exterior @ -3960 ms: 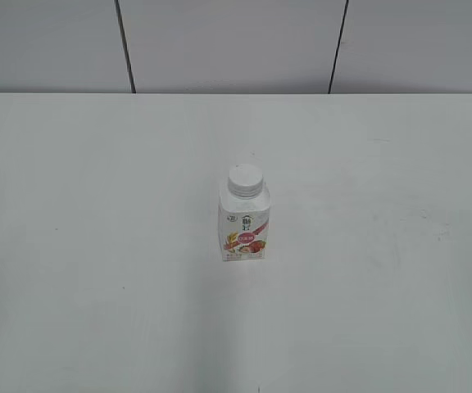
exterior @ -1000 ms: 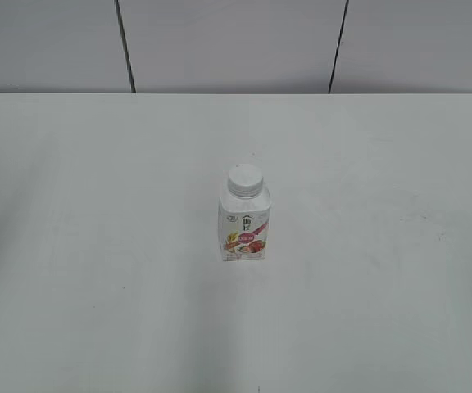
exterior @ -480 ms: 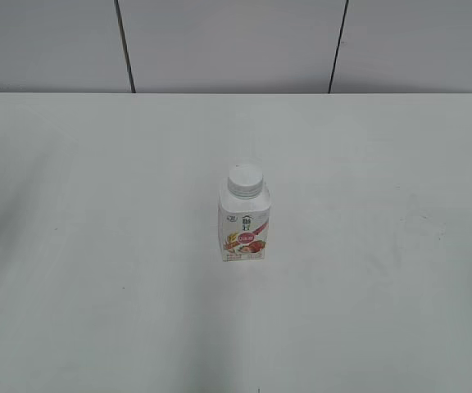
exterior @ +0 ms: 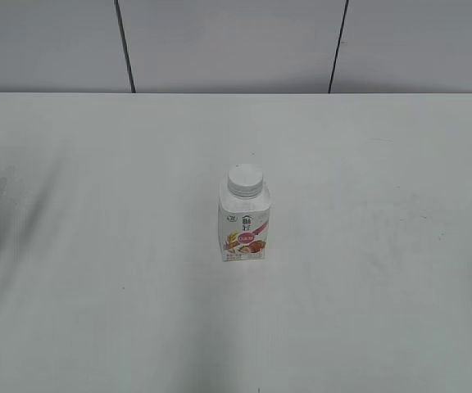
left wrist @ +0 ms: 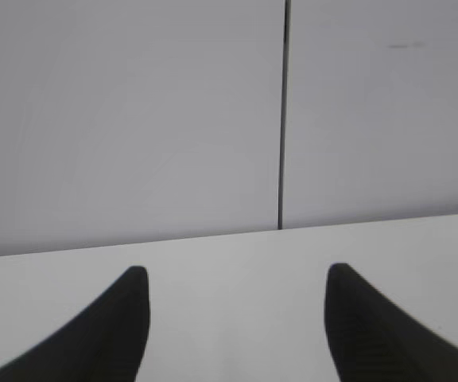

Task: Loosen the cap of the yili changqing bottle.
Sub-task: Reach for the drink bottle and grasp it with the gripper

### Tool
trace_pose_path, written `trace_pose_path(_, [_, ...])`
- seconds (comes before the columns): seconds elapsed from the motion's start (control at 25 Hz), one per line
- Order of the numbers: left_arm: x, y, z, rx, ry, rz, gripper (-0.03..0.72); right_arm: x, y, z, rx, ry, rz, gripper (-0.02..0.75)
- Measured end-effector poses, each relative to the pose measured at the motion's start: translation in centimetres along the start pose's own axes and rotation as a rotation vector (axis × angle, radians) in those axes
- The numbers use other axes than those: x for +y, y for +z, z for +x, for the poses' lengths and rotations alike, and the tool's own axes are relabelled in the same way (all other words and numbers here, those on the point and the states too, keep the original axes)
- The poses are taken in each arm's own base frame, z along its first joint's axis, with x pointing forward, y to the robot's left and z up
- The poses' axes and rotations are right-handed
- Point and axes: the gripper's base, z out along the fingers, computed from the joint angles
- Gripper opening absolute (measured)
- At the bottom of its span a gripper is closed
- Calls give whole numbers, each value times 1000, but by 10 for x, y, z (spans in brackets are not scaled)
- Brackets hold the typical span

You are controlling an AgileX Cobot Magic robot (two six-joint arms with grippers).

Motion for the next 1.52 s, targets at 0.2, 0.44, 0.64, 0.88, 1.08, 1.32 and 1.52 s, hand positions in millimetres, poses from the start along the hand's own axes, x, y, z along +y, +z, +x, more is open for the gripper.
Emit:
trace_pose_path(0.2, [-9, 15, 20, 61, -1, 114, 430, 0, 0, 0, 0, 0, 0, 573])
trace_pose_path(0.44, [-20, 36, 29, 89, -35, 265, 421, 0, 0, 0, 0, 0, 0, 573])
trace_pose_path(0.64, [-43, 55, 35, 160, 24, 602, 421, 0, 0, 0, 0, 0, 0, 573])
trace_pose_path(0.88, [-57, 64, 44, 205, 149, 903, 421, 0, 0, 0, 0, 0, 0, 573])
trace_pose_path(1.08, [-71, 65, 54, 198, 194, 1106, 438, 0, 0, 0, 0, 0, 0, 573])
trace_pose_path(1.32, [-97, 68, 66, 212, 170, 1196, 524, 0, 0, 0, 0, 0, 0, 573])
trace_pose_path(1.52, [-110, 73, 73, 222, 129, 1187, 535, 0, 0, 0, 0, 0, 0, 573])
